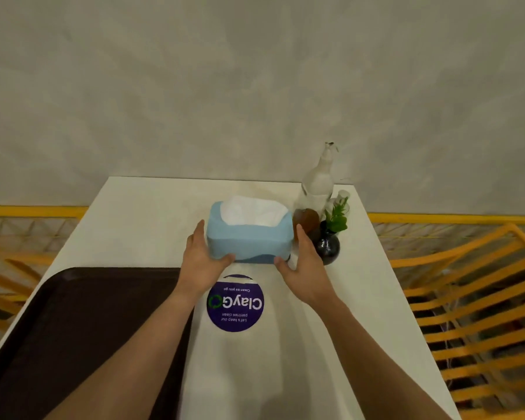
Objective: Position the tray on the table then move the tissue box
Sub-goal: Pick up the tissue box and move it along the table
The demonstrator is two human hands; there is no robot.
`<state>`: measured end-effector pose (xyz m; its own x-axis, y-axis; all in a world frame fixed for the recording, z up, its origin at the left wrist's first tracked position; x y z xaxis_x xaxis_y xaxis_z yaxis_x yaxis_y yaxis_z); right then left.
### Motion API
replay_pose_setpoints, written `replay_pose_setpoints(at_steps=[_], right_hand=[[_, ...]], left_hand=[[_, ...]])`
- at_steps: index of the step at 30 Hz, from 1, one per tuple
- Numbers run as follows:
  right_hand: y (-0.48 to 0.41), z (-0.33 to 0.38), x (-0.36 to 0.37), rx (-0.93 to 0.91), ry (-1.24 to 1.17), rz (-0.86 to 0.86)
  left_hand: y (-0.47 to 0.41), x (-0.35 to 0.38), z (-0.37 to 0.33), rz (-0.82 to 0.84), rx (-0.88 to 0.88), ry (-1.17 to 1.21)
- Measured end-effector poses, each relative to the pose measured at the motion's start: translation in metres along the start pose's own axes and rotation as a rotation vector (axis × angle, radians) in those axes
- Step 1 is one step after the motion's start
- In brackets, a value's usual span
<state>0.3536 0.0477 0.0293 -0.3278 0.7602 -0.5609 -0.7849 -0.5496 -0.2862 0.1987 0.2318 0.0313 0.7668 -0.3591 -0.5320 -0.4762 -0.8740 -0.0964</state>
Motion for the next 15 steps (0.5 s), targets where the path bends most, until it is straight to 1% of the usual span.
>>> replay_pose_setpoints(at_steps=[3, 5, 7, 10, 15], right_hand=[[0.000, -0.012, 0.013, 0.083, -0.028, 0.018], [0.001, -0.021, 0.022, 0.144, -0.078, 0.039], [0.000, -0.026, 0.028, 0.150, -0.112, 0.044], [-0.001, -0.028, 0.032, 0.132, -0.131, 0.009], [0.000, -0.023, 0.037, 0.152, -0.095, -0.044]], left_hand=[[-0.012, 0.005, 0.010, 0.041, -0.072, -0.012], [-0.018, 0.007, 0.016, 0.076, -0.114, 0.035], [-0.019, 0.009, 0.020, 0.086, -0.139, 0.075], [-0.016, 0.012, 0.018, 0.047, -0.144, 0.090], [-0.014, 0.013, 0.011, 0.014, -0.109, 0.085]])
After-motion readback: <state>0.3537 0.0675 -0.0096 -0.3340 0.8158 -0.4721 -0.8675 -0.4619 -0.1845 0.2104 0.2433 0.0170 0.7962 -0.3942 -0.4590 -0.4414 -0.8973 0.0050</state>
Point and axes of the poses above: each hand's wrist, its own y-axis away from the middle knuckle, its own x-axis out of the palm, z = x × y, the point moved 3 cm from there along -y, towards the middle knuckle, and after that the axes turned 11 degrees about -z, right-handed, at the moved point
